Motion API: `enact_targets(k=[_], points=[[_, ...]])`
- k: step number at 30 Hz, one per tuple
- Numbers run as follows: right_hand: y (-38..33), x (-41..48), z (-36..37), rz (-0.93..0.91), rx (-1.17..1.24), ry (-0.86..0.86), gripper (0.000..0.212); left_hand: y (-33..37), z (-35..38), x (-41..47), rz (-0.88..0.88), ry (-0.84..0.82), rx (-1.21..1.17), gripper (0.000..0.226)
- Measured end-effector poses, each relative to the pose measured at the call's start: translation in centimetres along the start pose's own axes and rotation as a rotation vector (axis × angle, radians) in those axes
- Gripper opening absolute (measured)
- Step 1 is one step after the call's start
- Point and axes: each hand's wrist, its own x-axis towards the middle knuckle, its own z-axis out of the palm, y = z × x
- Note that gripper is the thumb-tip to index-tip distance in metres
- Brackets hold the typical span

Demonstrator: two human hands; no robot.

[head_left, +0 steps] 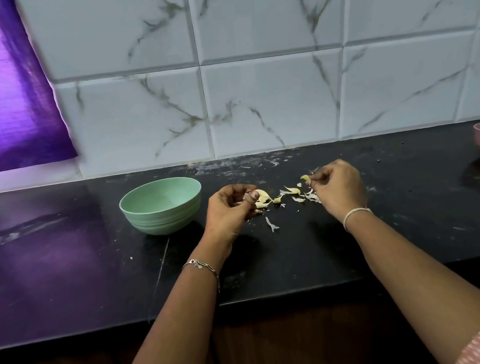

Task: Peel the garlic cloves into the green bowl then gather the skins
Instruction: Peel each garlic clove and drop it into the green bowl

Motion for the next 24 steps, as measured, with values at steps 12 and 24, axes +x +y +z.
enact_targets(k=[12,24], points=[[-1.2,-1.5,0.8,-0.141,0.231,-0.104,0.022,0.0,-0.2,-0.2,0.016,-0.019,0.032,0.016],[-2.8,-3.3,2.3,-0.240,0.226,-0.395,0.011,-0.2,0.1,0.1,0.052,0.008,0.118,0.015]])
